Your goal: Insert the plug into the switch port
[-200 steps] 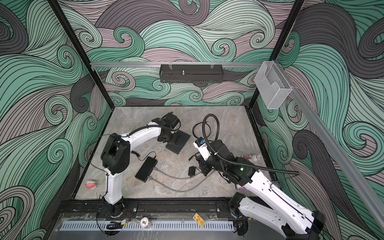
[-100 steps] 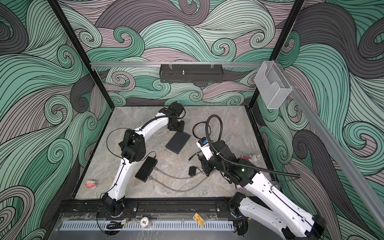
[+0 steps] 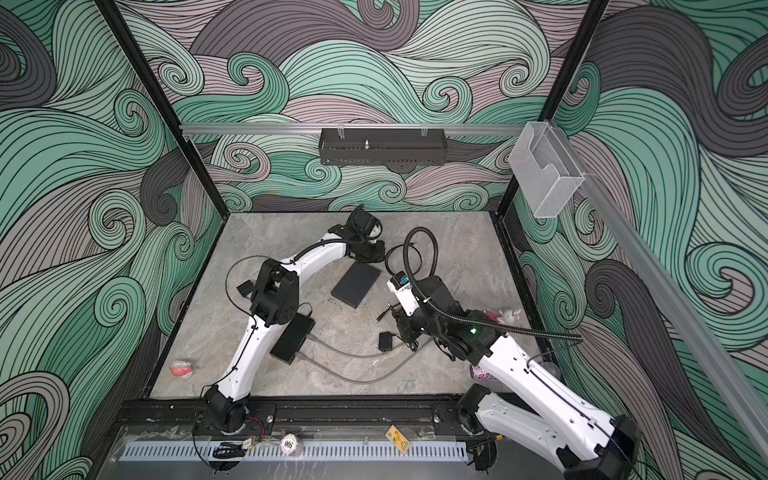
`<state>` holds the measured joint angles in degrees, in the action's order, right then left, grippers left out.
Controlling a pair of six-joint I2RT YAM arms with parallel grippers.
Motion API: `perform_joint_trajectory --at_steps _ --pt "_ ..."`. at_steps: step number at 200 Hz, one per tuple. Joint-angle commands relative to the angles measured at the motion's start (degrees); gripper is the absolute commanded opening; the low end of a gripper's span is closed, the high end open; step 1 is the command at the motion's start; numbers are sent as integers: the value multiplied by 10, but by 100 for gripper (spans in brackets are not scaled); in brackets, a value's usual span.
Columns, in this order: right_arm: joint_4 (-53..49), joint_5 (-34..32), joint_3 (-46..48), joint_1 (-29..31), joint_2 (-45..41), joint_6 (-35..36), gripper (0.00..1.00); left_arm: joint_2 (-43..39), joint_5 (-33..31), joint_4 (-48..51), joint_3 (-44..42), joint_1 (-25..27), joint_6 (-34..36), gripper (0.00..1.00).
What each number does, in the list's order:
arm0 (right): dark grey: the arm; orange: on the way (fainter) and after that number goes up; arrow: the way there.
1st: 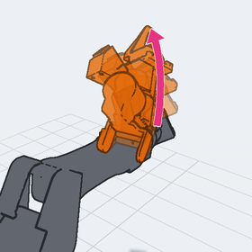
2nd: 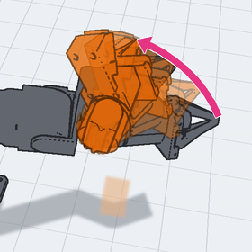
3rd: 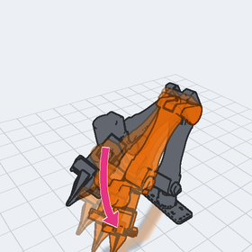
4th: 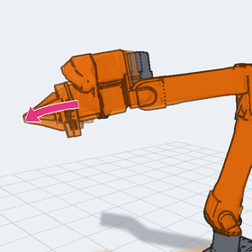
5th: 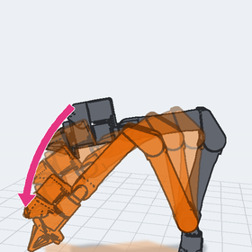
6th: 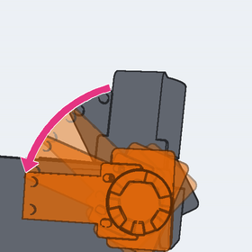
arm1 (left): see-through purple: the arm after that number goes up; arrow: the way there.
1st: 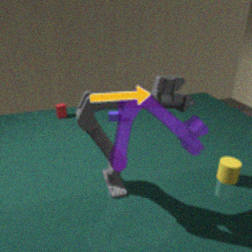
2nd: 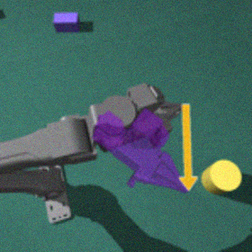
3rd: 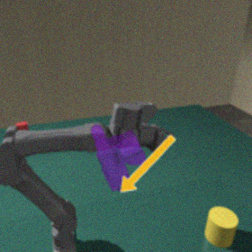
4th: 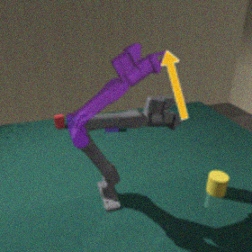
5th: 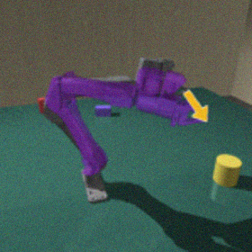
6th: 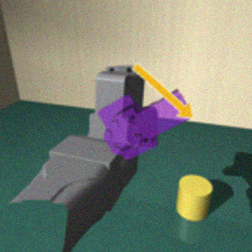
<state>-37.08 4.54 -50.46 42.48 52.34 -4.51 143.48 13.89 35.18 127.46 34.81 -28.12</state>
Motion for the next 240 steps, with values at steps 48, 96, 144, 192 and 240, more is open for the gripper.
perform_joint_trajectory --at_steps 48,96,144,192,240 --pt "0 3 6 -4 -25 6 0 52 -51 131 54 10 16 8" --pt "1 9 5 -6 -25 10 0 -64 -50 110 -140 30 11 4" --pt "10 19 11 -6 -23 7 0 -215 -3 37 -335 53 -1 10" --pt "10 23 8 -6 -22 8 0 -352 9 78 -354 55 -21 19" --pt "16 21 9 -6 -23 7 0 -507 -23 85 -587 62 -110 0"
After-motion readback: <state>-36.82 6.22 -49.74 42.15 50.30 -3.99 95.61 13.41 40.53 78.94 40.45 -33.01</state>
